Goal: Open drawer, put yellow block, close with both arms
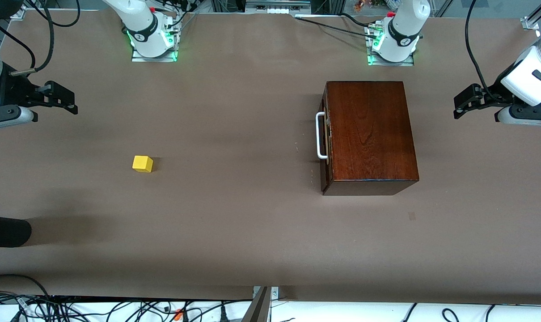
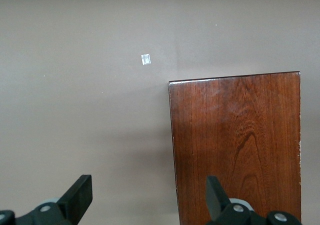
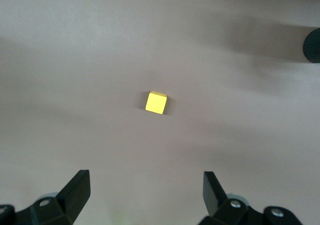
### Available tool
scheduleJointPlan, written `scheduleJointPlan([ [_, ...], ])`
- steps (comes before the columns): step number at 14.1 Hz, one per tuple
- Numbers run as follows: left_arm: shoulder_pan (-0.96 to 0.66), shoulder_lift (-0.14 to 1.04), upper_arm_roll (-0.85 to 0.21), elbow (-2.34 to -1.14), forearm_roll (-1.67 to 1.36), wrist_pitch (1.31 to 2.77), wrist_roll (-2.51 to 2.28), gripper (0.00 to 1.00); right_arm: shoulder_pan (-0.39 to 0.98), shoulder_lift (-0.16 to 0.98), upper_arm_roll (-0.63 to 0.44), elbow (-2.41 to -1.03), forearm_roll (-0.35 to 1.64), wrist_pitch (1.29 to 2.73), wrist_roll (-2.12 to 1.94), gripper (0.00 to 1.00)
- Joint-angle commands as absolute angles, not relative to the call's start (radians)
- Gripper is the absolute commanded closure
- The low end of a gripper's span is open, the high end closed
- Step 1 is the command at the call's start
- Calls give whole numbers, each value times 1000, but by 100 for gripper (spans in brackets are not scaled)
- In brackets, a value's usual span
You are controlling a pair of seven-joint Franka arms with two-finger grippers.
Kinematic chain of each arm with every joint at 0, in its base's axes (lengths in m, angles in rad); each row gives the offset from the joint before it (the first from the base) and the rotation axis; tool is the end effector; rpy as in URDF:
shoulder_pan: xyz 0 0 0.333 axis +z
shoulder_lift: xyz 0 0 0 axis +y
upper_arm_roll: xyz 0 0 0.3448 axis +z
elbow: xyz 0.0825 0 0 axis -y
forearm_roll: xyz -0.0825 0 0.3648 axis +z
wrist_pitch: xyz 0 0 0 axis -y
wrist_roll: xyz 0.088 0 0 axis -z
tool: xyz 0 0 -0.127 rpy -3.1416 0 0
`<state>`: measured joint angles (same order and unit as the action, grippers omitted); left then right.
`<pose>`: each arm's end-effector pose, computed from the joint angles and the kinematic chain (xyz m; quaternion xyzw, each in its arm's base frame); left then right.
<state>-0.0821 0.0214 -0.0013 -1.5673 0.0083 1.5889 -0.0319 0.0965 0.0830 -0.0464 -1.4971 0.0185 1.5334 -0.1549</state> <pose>0.5423 -0.0443 0.6249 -0.9997 0.0258 -0.0003 0.0041 0.5574 0.0315 0.6180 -0.9944 -0.1025 0.0229 0.0085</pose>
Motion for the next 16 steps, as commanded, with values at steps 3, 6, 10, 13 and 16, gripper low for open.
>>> scheduleJointPlan([
  [3,-72,31,0,-1542,-23,1585,-35,0,94,78,-43,-1491,18,1531,-167,0],
  [6,-74,32,-2,-1542,-21,1585,-35,0,95,80,-41,-1491,20,1532,-167,0],
  [10,-74,32,-2,-1542,-21,1585,-28,0,95,80,-41,-1491,20,1534,-167,0],
  [13,-74,32,-2,-1542,-20,1585,-22,0,94,83,-43,-1491,21,1534,-167,0],
  [16,-75,32,-6,-1542,-21,1585,-21,0,94,83,-41,-1491,21,1536,-166,0],
])
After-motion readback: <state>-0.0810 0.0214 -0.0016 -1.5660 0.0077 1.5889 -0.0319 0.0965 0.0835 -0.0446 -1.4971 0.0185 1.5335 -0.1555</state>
